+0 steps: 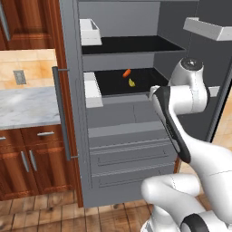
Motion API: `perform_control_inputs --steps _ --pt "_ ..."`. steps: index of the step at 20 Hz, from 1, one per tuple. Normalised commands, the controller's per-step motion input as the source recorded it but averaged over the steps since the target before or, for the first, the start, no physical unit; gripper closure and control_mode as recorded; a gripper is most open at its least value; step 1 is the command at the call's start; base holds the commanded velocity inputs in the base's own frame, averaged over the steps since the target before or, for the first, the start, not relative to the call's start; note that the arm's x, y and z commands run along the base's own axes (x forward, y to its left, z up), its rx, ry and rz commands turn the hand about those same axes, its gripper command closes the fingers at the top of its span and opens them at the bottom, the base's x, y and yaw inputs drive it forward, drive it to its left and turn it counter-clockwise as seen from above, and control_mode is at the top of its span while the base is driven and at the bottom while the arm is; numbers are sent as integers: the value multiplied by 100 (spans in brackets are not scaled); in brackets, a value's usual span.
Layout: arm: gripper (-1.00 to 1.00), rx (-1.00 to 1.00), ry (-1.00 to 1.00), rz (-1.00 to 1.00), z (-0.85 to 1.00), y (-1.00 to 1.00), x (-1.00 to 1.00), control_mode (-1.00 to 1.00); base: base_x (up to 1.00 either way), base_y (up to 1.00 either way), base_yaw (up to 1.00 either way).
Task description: Take the lemon wedge from the fridge and place it on the plate with fish on the dining counter.
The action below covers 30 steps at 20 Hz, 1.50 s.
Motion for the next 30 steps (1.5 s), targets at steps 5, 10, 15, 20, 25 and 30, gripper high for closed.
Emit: perform_control_inputs --steps 5,10,15,20,25,30 --pt "-100 0 0 0 0 0 0 -100 0 0 0" --pt "-100 0 0 0 0 0 11 100 28 0 0" --pt "-100 0 0 0 0 0 0 100 59 -1 1" --pt "-100 0 0 0 0 0 0 100 63 -10 5" --pt "-100 0 0 0 0 0 0 100 29 -54 16" --pt "-100 0 0 0 0 0 0 100 21 -16 10"
